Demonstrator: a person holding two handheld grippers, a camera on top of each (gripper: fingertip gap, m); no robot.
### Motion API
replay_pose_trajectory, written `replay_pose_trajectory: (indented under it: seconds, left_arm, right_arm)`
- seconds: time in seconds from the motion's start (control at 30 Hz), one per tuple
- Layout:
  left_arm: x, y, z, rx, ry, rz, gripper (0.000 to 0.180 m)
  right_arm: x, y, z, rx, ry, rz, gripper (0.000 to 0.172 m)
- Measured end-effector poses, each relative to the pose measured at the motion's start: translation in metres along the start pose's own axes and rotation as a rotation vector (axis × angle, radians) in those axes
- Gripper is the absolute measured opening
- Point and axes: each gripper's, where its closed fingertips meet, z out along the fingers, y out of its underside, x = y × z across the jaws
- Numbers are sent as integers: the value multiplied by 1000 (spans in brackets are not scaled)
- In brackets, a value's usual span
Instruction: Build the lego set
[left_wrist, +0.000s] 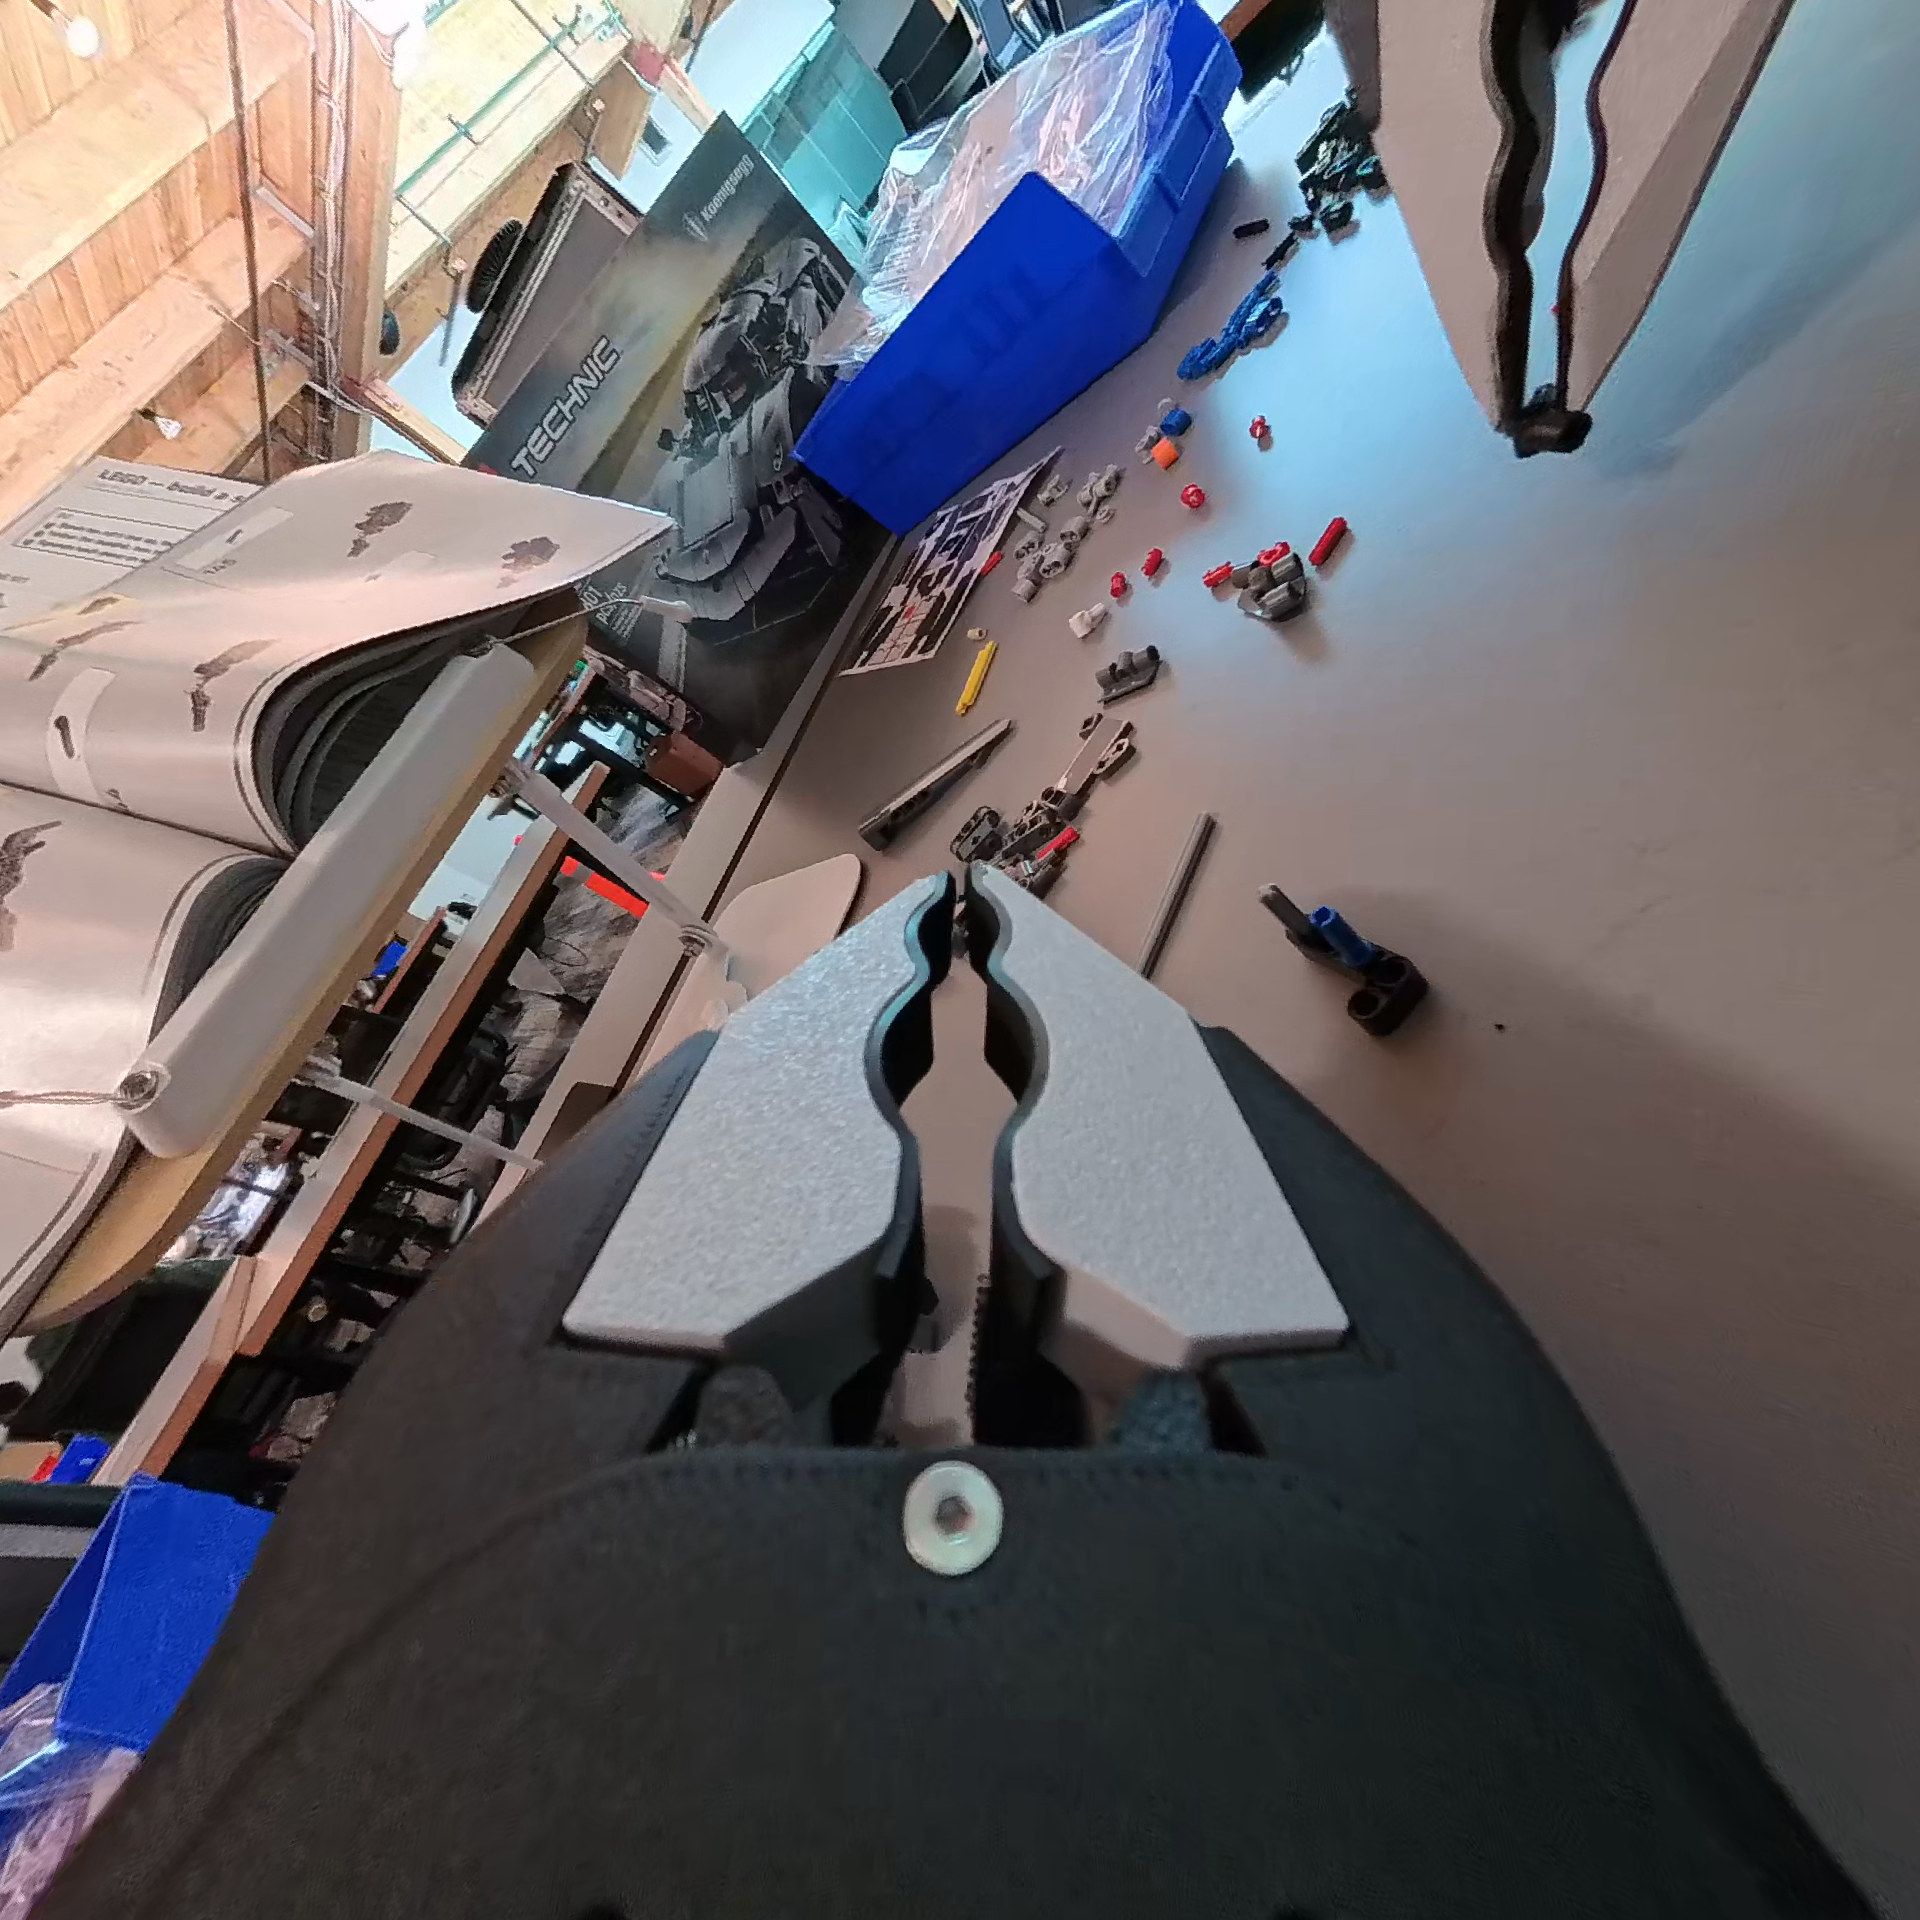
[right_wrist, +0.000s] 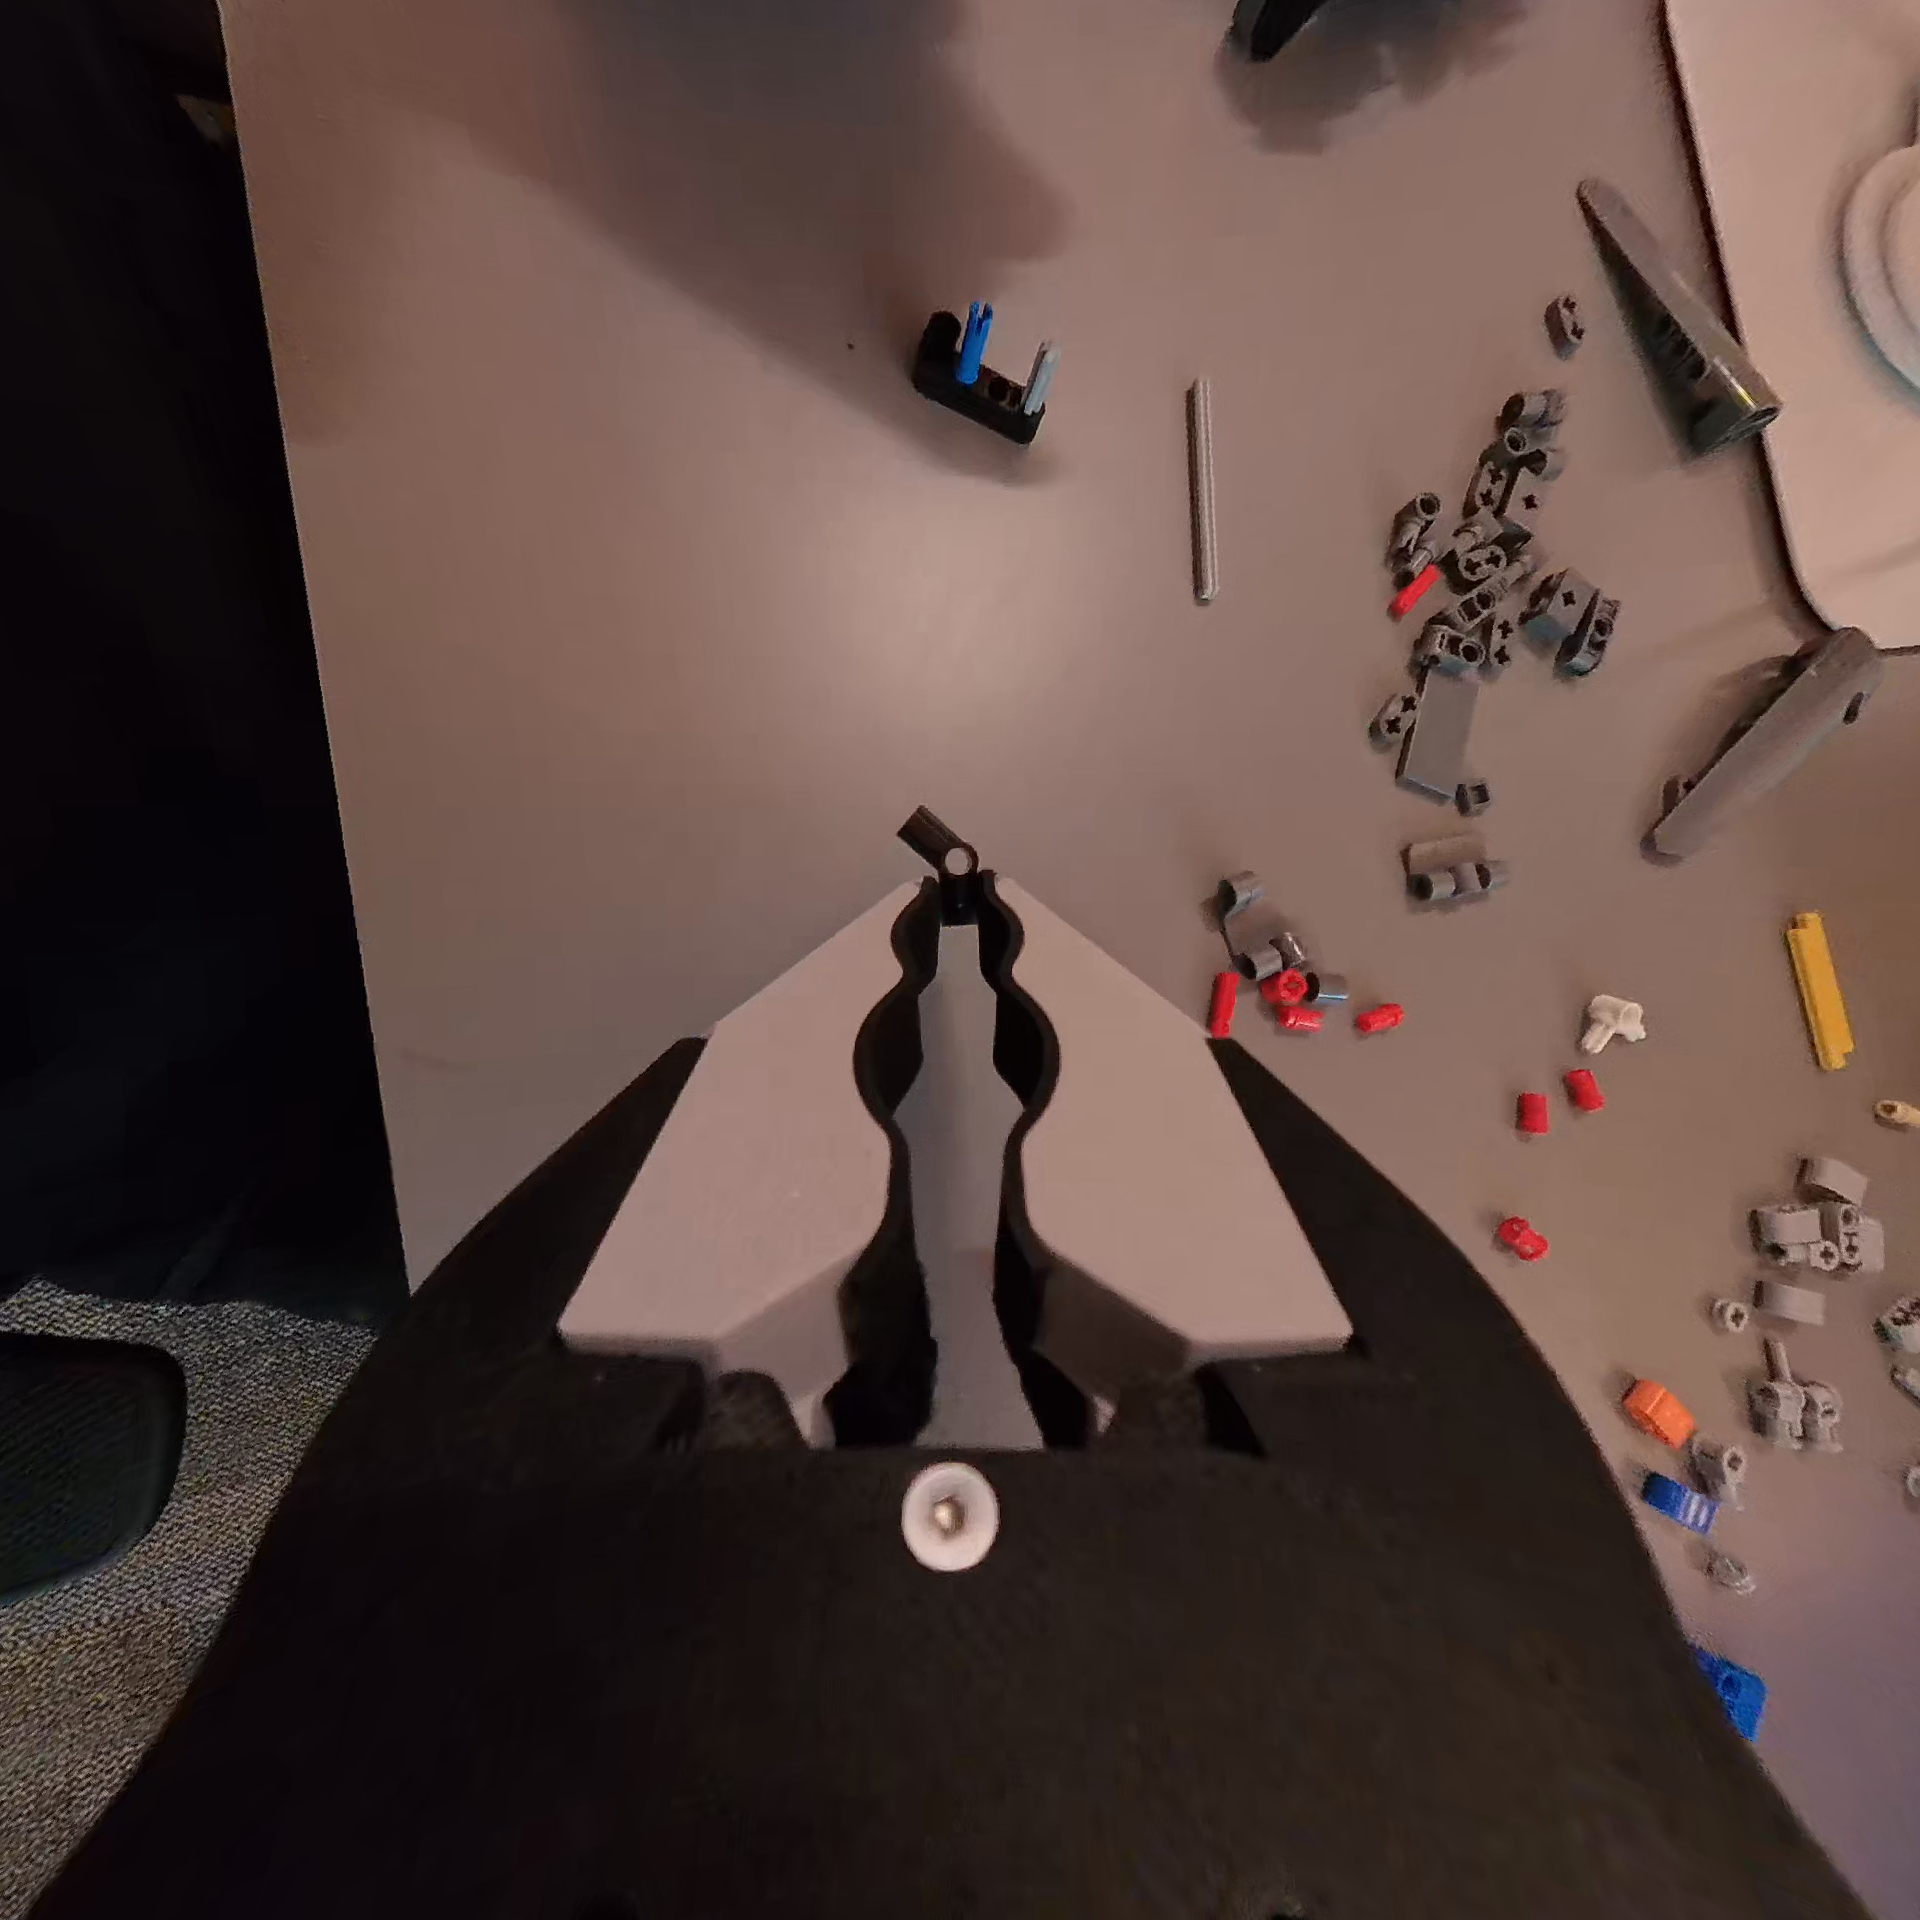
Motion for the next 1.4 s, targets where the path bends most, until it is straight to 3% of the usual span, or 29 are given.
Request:
replay_pose_trajectory:
  seconds: [0.47, 0.77, 1.03, 1.23, 1.4]
  left_arm:
    - [5, 6, 4, -35, 14, 17, 0]
    - [3, 2, 0, -18, 23, -2, 0]
    - [1, -3, -2, -3, 22, -17, 0]
    - [1, 1, -1, -13, 28, -29, 0]
    - [1, 3, 0, -19, 33, -42, 0]
  right_arm:
    - [-12, 16, 12, -70, -27, -5, 4]
    - [-15, 10, 19, -74, -58, 35, 4]
    - [-11, 12, 16, -90, -20, 71, 23]
    - [-5, 20, 5, -90, 25, 84, 30]
    - [9, 33, -32, -68, 141, 131, 28]
